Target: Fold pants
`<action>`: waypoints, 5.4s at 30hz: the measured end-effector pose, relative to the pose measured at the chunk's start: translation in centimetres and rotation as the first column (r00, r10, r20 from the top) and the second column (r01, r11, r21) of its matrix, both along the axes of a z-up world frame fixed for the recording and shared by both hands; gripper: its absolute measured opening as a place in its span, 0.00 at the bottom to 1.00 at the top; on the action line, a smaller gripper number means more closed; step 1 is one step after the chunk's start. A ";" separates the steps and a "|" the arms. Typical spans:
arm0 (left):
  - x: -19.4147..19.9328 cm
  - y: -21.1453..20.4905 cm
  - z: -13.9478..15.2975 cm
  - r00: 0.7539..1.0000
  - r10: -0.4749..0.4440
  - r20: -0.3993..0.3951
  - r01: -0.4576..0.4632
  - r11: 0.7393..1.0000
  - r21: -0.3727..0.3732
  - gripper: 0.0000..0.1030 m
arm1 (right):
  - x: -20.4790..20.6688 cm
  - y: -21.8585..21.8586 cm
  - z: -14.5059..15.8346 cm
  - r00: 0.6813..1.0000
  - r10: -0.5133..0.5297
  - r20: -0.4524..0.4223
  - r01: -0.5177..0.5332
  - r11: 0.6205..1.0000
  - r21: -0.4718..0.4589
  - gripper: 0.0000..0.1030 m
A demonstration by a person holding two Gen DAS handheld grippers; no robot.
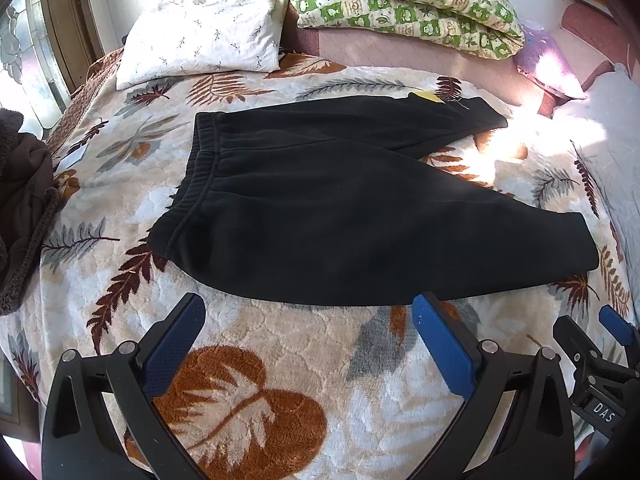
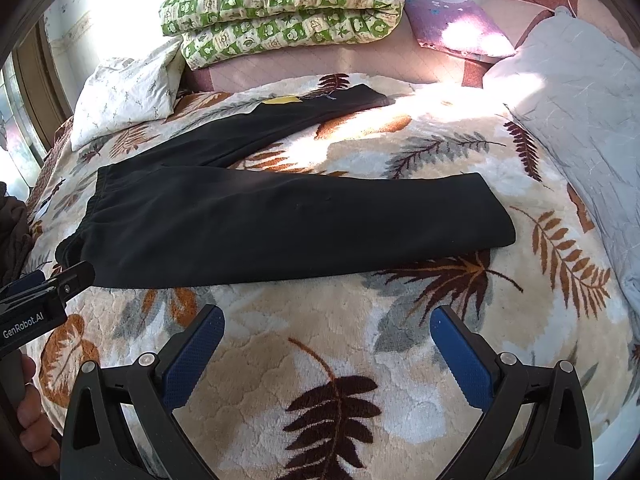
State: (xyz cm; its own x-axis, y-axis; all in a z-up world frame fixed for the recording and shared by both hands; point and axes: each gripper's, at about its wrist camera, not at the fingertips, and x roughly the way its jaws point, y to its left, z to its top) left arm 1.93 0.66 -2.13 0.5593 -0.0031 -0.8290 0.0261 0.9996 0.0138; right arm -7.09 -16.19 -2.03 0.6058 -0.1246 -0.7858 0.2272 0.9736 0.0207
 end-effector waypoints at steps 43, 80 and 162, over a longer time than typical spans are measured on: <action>27.0 17.2 -3.9 0.842 0.237 -0.485 -0.397 0.880 -0.259 1.00 | 42.3 -16.4 -2.1 0.954 0.263 -0.143 -0.229 0.948 0.220 0.78; 26.0 12.9 2.4 0.927 0.162 -0.337 -0.225 0.961 -0.158 0.25 | 35.7 -16.5 2.3 0.952 0.301 -0.053 -0.294 0.949 0.118 0.09; 13.6 15.9 0.9 0.931 0.083 -0.356 -0.206 0.923 -0.326 0.23 | 9.0 -19.6 5.4 0.989 -0.004 0.146 -0.066 0.878 0.474 0.04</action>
